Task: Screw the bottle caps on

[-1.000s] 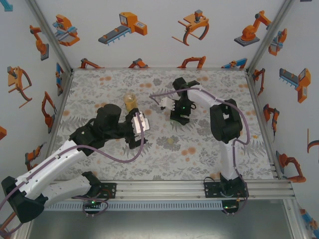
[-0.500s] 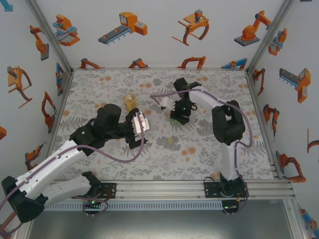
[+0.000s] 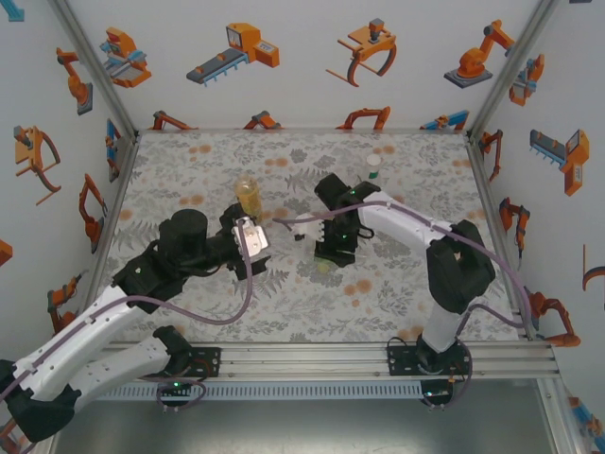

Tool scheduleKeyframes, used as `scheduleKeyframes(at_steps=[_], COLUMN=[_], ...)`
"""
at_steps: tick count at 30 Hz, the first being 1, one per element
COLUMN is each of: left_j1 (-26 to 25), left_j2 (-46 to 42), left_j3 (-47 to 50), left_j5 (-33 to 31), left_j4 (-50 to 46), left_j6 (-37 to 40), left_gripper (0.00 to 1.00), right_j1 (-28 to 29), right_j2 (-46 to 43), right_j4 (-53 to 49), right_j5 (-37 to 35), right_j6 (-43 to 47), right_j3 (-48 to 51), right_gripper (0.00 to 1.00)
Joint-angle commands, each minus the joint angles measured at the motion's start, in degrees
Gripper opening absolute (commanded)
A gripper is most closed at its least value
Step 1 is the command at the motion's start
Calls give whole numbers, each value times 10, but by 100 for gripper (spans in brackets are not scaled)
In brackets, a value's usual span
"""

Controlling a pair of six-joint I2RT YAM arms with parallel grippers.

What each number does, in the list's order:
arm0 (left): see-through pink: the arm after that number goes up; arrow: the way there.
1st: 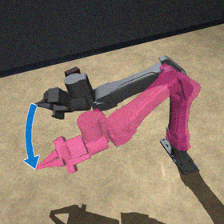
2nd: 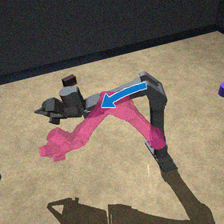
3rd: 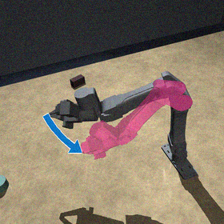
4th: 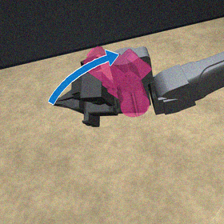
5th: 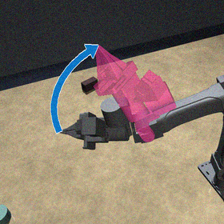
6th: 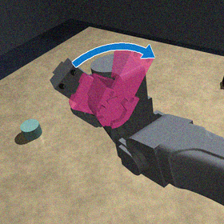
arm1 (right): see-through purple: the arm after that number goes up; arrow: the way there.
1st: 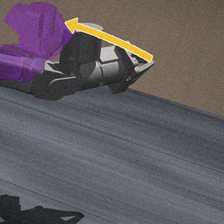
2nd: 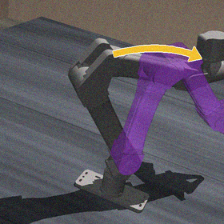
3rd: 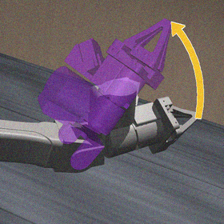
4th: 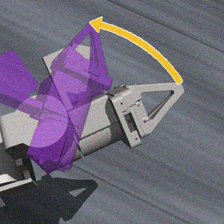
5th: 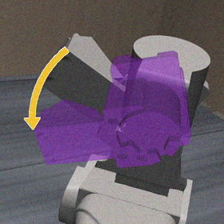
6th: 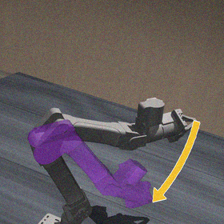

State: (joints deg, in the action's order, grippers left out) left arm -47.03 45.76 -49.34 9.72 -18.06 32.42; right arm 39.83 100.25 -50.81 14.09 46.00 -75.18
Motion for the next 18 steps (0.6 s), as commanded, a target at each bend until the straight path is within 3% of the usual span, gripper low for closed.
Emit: scheduleKeyframes(at_steps=[1,9,18], left_j1=[5,15,20], left_j2=[-20,-68,-98], left_j3=[10,32,40], left_j5=[-61,-138,-159], left_j4=[38,70,72], left_j6=[4,0,0], left_gripper=[80,79,79], right_j1=[30,131,197], right_j2=[-34,-58,50], right_j4=[0,44,51], right_j5=[2,-26,-57], right_j6=[-54,-133,-146], right_j3=[40,84,-18], right_gripper=[49,49,49])
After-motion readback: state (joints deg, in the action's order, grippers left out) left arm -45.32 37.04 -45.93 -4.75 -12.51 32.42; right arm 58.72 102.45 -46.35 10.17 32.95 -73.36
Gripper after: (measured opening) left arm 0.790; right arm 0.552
